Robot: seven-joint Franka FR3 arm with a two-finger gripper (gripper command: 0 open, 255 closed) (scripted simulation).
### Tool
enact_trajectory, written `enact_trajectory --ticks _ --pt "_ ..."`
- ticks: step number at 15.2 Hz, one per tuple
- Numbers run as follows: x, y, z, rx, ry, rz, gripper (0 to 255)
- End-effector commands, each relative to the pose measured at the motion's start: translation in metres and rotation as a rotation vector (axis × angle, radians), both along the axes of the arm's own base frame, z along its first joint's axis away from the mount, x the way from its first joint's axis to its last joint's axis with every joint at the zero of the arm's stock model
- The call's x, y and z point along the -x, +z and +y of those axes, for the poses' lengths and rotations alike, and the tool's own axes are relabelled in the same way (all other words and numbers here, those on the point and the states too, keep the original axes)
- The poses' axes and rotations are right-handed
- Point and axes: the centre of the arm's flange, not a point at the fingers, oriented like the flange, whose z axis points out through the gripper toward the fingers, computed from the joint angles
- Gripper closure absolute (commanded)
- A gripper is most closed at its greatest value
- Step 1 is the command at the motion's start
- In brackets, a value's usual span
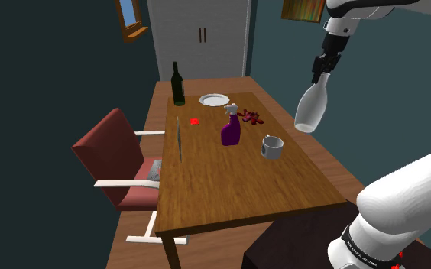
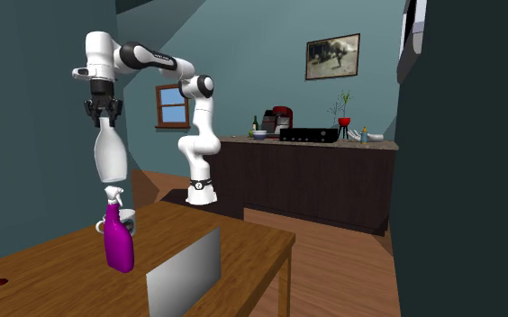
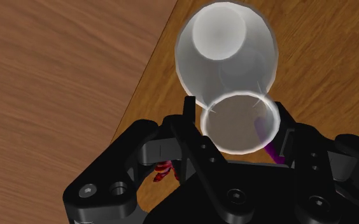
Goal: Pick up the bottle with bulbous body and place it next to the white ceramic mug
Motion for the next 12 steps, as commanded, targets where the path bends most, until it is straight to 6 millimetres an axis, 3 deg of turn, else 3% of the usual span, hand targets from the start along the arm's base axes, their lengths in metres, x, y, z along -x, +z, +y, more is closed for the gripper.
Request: enact_trajectory --ticks 1,12 --pt "0.001 -0.011 0.001 0.000 0.000 -0.001 255" --pt "0.001 -0.069 0.001 0.000 0.000 -0.001 255"
